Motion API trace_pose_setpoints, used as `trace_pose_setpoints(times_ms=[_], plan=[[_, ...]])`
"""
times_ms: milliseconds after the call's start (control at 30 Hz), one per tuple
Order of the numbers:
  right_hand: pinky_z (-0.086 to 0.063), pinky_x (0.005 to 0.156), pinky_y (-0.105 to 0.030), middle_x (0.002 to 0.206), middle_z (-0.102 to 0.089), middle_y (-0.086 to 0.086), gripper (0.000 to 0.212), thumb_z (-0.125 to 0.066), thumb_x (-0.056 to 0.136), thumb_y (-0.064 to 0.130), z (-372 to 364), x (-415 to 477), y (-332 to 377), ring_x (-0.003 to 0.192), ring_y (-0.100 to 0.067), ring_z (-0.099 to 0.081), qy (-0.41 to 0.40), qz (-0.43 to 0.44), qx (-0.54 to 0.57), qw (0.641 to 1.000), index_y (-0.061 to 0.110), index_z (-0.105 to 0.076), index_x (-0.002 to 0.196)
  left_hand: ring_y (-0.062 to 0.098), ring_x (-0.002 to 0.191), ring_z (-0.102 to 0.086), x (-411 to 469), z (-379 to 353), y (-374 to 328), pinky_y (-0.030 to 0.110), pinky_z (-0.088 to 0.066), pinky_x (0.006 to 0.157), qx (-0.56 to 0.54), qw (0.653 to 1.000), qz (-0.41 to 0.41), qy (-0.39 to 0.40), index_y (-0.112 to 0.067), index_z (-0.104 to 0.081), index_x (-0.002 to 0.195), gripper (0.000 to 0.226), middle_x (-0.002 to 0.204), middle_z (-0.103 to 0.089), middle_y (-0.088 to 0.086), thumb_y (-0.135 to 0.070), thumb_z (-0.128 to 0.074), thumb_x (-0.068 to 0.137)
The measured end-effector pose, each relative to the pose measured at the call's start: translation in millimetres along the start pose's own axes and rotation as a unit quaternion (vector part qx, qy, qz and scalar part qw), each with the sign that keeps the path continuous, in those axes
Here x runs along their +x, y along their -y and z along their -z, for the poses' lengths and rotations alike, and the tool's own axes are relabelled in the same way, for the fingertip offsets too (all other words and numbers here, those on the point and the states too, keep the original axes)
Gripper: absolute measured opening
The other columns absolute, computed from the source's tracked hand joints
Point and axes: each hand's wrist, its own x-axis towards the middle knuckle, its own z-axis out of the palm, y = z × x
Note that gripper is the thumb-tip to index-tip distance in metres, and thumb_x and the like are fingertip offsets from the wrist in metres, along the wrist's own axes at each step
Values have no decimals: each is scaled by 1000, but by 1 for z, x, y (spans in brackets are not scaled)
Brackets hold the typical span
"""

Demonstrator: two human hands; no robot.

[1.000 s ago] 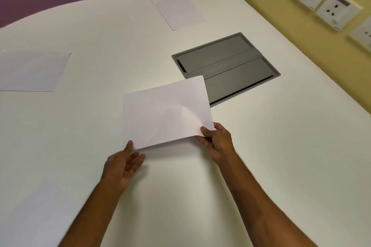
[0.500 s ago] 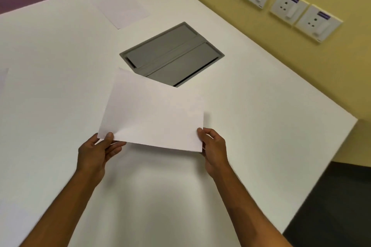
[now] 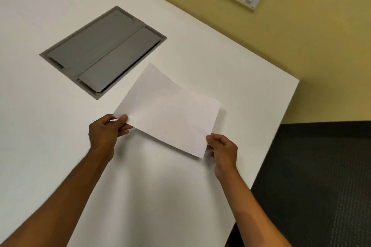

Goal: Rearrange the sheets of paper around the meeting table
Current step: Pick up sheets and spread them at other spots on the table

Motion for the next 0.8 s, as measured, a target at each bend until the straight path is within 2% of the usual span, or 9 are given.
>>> trace_pose_setpoints(times_ms=[167, 333, 433, 500, 567, 633, 733, 800], plan=[[-48, 58, -28, 70, -70, -5, 6, -76, 85, 6, 26, 22, -5, 61, -16, -60, -61, 3, -23, 998, 9, -76, 90, 21, 61, -75, 17, -45, 16, 22, -59, 60, 44, 998, 7, 33, -5, -69, 79, 14, 73, -75, 18, -11, -82, 80], [-51, 61, -24, 74, -73, -2, 5, -78, 86, 14, 37, 38, -13, 65, -13, -66, -93, 55, -135, 985, 13, -73, 89, 30, 68, -76, 27, -61, 33, 41, -61, 84, 97, 994, 22, 49, -10, -69, 73, 22, 73, -77, 14, -23, -87, 71], [-40, 56, -20, 73, -65, 7, 13, -78, 86, 21, 38, 38, -21, 64, -4, -59, -124, 111, -253, 953, 19, -66, 92, 20, 64, -75, 27, -61, 38, 44, -58, 93, 142, 989, 8, 46, -8, -67, 79, 29, 70, -77, 6, -27, -87, 70], [-38, 59, -19, 88, -62, 7, 22, -77, 86, 22, 38, 36, -28, 70, -5, -56, -127, 153, -296, 934, 22, -62, 102, 16, 64, -74, 27, -60, 38, 43, -58, 94, 172, 984, -12, 34, -16, -69, 86, 28, 68, -77, -1, -29, -88, 70], [-46, 67, -19, 107, -56, 6, 33, -77, 86, 23, 37, 35, -34, 84, -8, -56, -128, 192, -330, 915, 22, -59, 114, 18, 76, -74, 26, -58, 36, 39, -56, 93, 220, 974, -53, 18, -23, -66, 101, 40, 69, -75, -5, -34, -88, 69], [-50, 89, -29, 122, -52, 2, 44, -76, 86, 23, 38, 32, -38, 106, -14, -55, -130, 242, -359, 892, 19, -58, 126, 22, 90, -67, 25, -54, 35, 32, -48, 90, 306, 944, -122, -1, -21, -57, 121, 64, 87, -70, -2, -42, -88, 69], [-29, 117, -37, 151, -43, -6, 62, -74, 88, 27, 39, 33, -40, 141, -21, -37, -73, 298, -394, 866, 17, -50, 145, 30, 105, -58, 22, -52, 36, 41, -47, 95, 401, 891, -212, 21, -18, -48, 138, 83, 126, -51, 14, -47, -87, 70], [-15, 123, -34, 164, -28, -6, 70, -73, 89, 31, 38, 33, -39, 153, -20, -21, -17, 321, -410, 854, 18, -43, 151, 32, 125, -49, 19, -53, 39, 48, -38, 108, 461, 845, -264, 57, -21, -50, 140, 82, 142, -44, 10, -55, -82, 73]])
